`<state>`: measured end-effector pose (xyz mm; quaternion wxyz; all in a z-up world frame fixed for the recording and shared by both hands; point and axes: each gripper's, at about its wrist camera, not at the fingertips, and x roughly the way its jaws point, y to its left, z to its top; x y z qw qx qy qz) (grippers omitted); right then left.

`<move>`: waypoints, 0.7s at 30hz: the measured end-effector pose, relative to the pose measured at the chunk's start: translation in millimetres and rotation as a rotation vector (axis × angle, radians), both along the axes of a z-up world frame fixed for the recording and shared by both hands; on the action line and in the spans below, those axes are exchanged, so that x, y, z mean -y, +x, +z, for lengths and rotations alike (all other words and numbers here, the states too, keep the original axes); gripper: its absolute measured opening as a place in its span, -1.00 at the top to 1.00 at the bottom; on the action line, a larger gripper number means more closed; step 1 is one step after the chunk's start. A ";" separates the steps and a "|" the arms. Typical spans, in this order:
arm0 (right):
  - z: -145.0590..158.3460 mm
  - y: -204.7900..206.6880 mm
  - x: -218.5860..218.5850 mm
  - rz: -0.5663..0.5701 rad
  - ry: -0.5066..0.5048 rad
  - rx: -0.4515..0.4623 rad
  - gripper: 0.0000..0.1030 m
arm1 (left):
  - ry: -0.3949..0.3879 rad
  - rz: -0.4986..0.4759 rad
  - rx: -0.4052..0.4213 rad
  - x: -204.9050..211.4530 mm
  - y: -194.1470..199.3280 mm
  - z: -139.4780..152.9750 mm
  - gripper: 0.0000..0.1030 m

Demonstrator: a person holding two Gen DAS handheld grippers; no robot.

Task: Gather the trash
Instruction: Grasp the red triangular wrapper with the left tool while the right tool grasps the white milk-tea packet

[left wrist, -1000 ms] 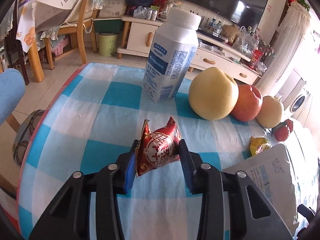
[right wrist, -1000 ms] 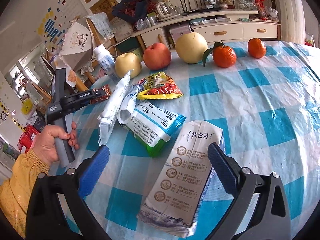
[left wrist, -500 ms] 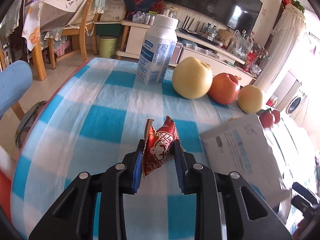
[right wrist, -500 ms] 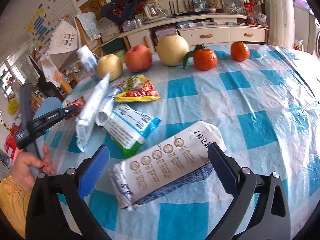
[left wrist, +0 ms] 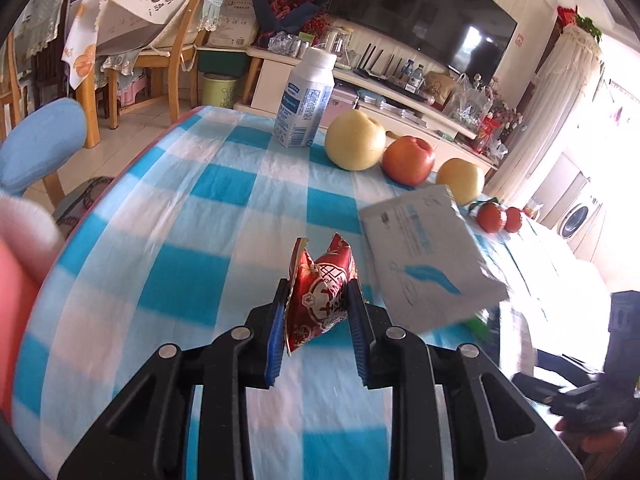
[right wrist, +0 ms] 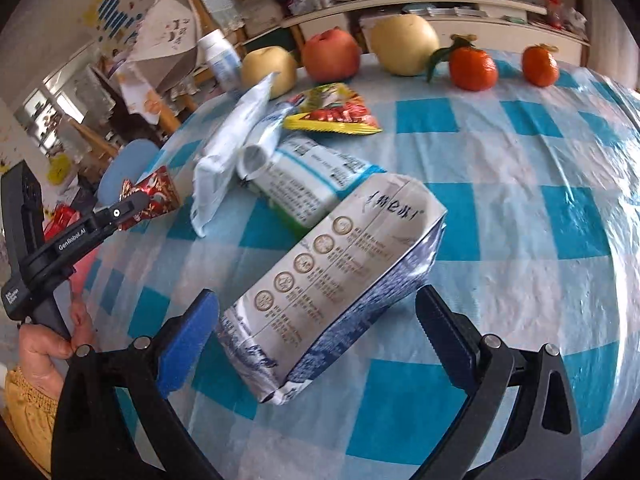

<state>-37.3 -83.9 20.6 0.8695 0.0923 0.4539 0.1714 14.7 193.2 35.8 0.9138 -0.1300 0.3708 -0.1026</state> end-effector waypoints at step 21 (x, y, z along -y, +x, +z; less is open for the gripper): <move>-7.8 8.3 -4.1 -0.257 -0.050 0.095 -0.60 | -0.034 -0.028 -0.013 -4.5 -73.7 -2.7 0.44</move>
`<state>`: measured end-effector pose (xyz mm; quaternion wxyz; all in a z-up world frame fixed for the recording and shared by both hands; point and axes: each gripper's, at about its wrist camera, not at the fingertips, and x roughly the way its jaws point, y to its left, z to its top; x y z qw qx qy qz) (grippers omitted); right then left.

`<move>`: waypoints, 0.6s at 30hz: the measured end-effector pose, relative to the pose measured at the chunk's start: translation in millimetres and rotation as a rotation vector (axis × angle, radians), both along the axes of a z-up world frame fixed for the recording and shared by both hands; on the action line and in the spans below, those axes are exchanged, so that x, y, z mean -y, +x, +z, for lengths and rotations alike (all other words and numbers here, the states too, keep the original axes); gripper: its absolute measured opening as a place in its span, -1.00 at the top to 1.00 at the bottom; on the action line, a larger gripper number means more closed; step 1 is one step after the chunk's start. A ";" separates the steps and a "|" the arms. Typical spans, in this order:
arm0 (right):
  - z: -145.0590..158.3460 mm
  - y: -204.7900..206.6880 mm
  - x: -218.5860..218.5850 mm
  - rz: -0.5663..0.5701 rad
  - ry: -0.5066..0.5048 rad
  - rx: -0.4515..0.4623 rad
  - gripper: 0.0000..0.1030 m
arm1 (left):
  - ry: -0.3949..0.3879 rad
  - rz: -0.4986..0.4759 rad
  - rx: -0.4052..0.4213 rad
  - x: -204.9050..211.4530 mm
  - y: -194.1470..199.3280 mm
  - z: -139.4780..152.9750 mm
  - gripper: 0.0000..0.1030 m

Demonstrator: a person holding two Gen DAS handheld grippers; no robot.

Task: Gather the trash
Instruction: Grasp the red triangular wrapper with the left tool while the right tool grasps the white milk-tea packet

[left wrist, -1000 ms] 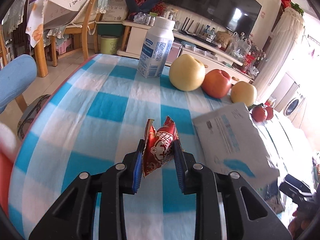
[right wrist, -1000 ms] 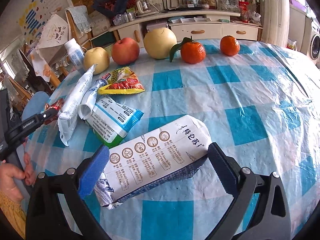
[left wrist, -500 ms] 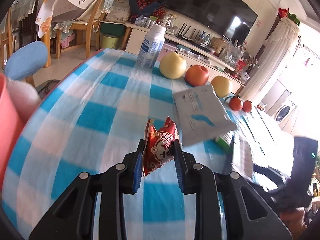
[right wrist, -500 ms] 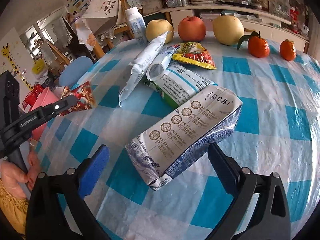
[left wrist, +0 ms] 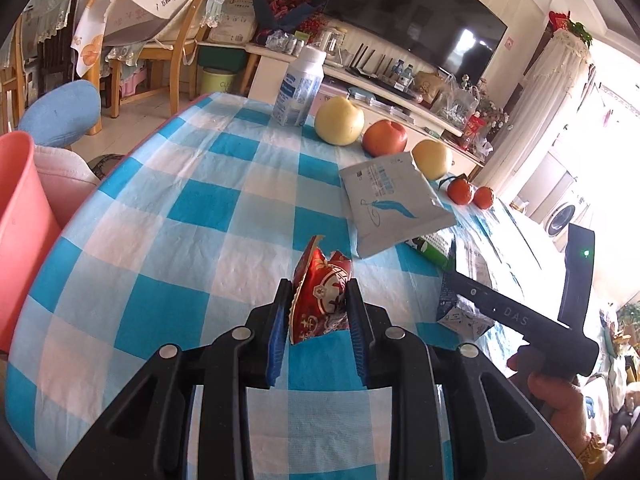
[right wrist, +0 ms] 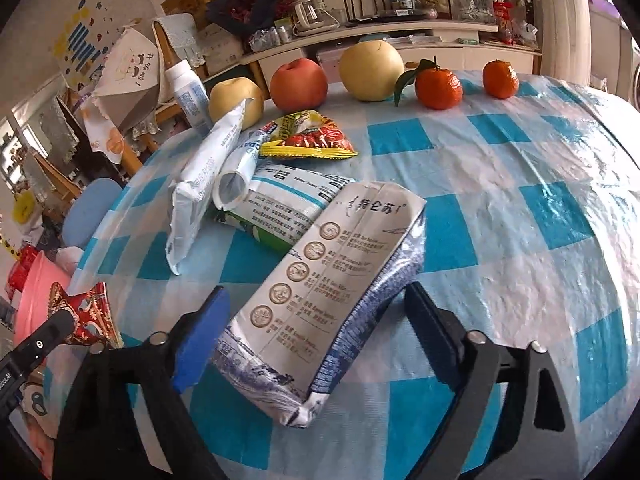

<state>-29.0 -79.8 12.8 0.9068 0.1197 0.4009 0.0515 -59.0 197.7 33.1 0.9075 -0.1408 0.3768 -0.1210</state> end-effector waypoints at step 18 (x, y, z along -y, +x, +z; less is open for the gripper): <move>7.4 -35.4 19.8 0.031 -0.004 0.037 -0.08 | 0.006 -0.073 -0.085 16.7 15.6 -24.6 0.37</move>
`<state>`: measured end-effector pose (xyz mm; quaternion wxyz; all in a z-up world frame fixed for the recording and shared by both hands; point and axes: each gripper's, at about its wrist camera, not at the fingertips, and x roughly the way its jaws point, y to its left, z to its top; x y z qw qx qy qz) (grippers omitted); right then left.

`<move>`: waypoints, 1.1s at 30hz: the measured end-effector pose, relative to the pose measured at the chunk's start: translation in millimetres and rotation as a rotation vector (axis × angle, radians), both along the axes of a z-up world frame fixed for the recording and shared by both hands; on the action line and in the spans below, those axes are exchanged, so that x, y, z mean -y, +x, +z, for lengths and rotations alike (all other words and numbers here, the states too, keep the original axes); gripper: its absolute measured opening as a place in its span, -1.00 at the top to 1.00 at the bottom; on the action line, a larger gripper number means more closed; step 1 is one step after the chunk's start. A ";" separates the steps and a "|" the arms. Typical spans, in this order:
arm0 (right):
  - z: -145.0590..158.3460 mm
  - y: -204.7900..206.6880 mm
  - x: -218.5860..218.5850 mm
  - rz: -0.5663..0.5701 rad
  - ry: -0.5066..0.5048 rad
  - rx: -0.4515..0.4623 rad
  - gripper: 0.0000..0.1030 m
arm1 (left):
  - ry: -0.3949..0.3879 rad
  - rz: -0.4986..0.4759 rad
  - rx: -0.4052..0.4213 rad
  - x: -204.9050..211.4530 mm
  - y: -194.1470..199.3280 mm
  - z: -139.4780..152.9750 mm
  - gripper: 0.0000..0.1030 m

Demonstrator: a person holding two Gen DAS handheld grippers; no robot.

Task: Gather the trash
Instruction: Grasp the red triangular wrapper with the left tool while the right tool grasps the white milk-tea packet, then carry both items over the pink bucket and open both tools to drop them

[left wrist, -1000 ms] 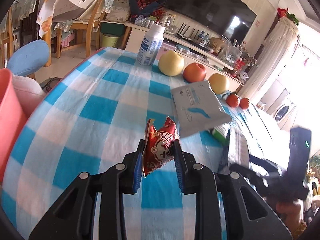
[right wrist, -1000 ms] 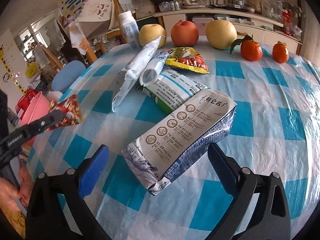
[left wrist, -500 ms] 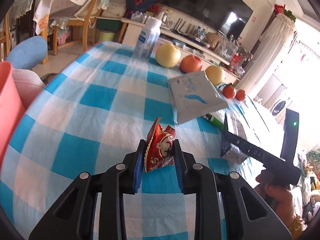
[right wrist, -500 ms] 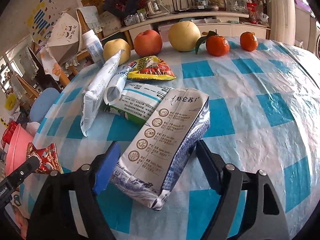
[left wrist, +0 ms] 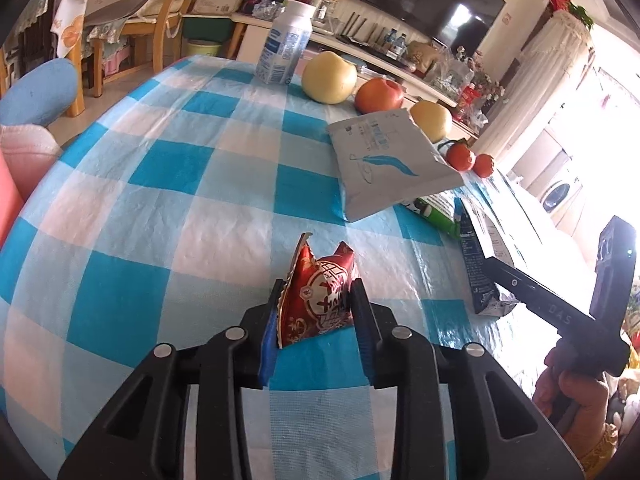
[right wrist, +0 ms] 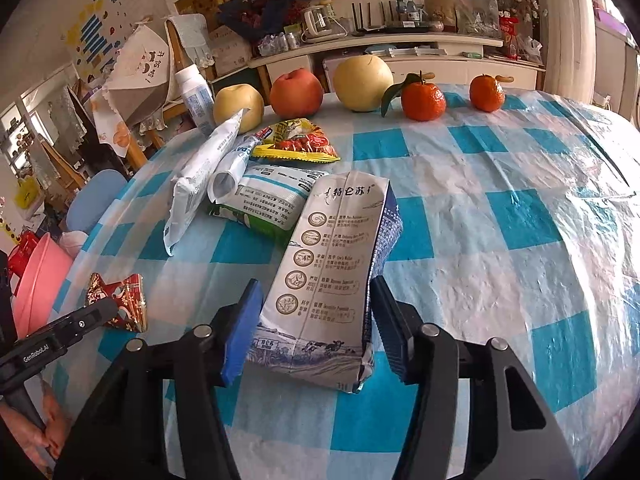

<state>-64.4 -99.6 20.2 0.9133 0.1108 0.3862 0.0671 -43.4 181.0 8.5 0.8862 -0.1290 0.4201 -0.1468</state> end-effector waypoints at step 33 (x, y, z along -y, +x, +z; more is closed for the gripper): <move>107.7 -47.5 -117.3 0.265 0.239 0.171 -0.04 | -0.039 0.172 0.193 -85.5 -24.0 71.9 0.41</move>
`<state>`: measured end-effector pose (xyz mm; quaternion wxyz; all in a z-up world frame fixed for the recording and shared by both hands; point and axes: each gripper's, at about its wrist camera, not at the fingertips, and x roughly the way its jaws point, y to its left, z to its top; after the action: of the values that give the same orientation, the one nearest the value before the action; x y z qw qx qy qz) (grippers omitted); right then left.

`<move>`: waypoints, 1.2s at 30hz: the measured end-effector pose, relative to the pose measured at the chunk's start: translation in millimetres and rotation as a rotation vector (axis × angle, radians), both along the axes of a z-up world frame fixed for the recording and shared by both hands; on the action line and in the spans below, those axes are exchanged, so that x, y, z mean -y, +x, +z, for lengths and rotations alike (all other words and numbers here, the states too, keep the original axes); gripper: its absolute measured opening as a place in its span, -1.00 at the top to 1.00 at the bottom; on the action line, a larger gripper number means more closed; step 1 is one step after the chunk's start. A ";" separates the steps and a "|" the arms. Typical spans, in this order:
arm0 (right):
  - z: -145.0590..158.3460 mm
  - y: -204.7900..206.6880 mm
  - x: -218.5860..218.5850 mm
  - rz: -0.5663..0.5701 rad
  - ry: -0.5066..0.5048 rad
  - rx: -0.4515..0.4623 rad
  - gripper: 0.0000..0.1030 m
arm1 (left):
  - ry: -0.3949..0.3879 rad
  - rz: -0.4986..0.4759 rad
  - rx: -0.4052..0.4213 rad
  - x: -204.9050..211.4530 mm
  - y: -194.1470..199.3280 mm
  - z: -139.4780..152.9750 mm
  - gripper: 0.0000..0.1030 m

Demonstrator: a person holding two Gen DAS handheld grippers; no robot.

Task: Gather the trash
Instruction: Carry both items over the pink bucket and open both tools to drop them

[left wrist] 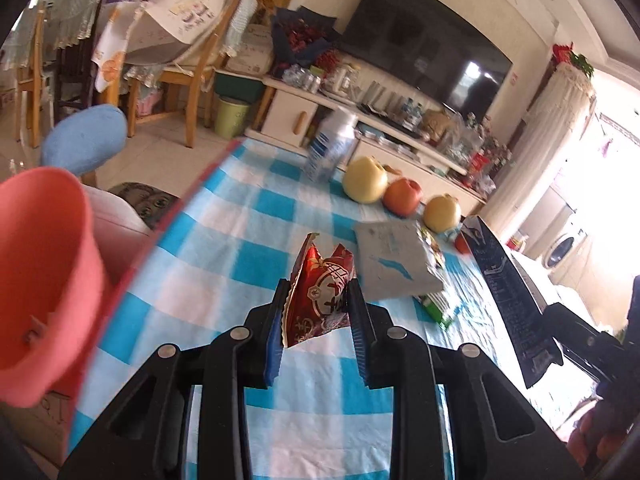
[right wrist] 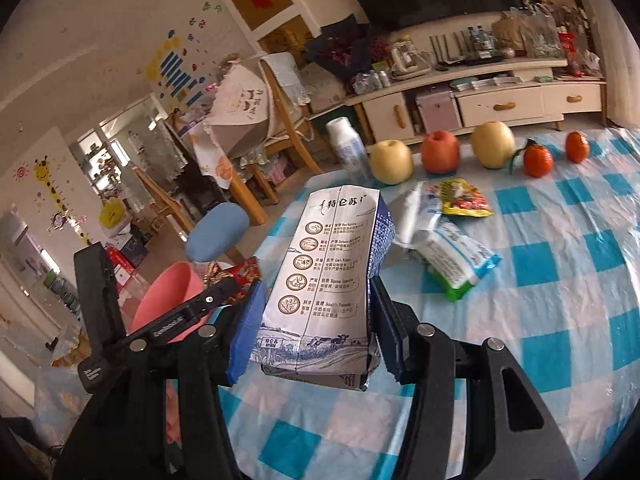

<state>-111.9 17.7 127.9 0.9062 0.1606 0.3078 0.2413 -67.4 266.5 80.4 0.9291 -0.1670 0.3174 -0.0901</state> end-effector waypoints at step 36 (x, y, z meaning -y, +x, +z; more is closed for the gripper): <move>-12.3 40.0 -240.1 0.340 -0.160 0.006 -0.70 | -0.086 0.710 -0.074 -227.1 -23.1 -20.8 -0.62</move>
<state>-71.9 257.8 115.6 0.8632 0.0328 0.3461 0.3661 -90.5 493.6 59.6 0.8826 -0.3088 0.2688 0.2312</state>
